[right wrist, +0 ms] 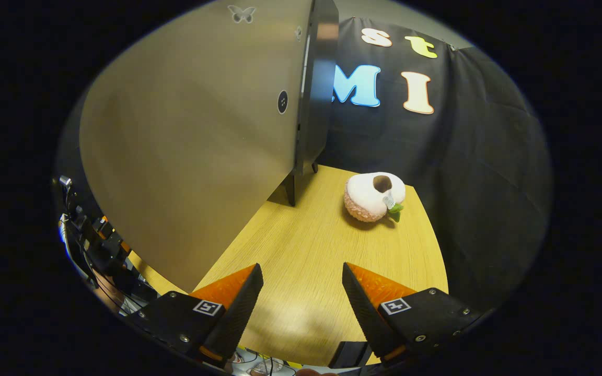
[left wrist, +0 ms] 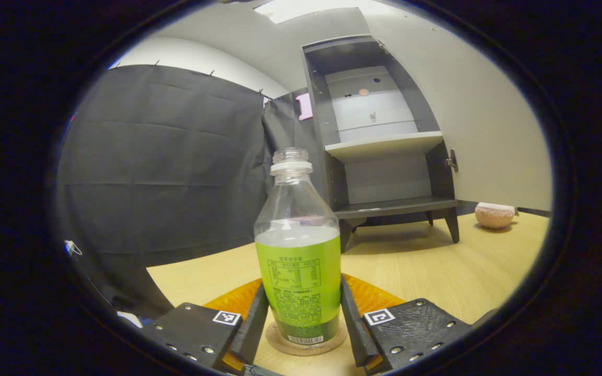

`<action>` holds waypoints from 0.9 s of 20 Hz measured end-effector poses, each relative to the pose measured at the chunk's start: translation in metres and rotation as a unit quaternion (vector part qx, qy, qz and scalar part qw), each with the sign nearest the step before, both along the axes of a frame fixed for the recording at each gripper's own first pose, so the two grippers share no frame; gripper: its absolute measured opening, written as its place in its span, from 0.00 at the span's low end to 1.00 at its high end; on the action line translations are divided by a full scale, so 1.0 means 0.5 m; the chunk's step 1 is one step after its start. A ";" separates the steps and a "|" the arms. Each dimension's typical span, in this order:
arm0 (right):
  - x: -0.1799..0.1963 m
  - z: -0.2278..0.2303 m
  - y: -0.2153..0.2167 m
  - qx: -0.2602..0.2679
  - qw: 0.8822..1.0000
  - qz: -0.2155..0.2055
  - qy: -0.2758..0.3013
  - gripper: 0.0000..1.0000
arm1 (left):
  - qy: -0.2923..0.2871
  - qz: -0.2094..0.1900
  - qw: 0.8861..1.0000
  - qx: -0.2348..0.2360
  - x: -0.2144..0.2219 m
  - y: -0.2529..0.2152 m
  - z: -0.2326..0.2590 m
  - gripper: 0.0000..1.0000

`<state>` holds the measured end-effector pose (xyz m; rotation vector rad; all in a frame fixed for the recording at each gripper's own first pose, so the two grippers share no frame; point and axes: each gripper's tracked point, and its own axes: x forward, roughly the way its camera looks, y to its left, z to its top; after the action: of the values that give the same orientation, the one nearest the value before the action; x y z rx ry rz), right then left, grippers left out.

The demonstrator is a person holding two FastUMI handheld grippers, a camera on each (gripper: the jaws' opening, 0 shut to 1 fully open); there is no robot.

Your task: Open the cabinet door with the right hand, grasp the bottle in the cabinet with the left hand and place it on the coaster, then close the cabinet door with the right hand.

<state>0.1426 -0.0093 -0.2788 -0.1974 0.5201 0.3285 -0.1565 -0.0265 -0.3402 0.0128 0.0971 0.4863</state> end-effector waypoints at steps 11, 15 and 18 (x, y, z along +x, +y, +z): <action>-0.009 -0.013 -0.011 -0.003 1.000 0.012 0.006 0.94 | -0.015 0.001 1.000 -0.002 -0.007 0.010 0.033 0.85; -0.015 -0.013 -0.015 -0.012 1.000 0.014 0.013 0.94 | -0.008 -0.002 1.000 -0.016 0.003 0.016 0.061 0.88; -0.019 -0.013 -0.012 0.000 1.000 0.013 0.018 0.94 | -0.016 -0.001 1.000 -0.005 0.001 0.026 0.111 0.88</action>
<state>0.1332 -0.0152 -0.2852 -0.1978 0.5540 0.3580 -0.1557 -0.0136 -0.2846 -0.0048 0.0682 0.4835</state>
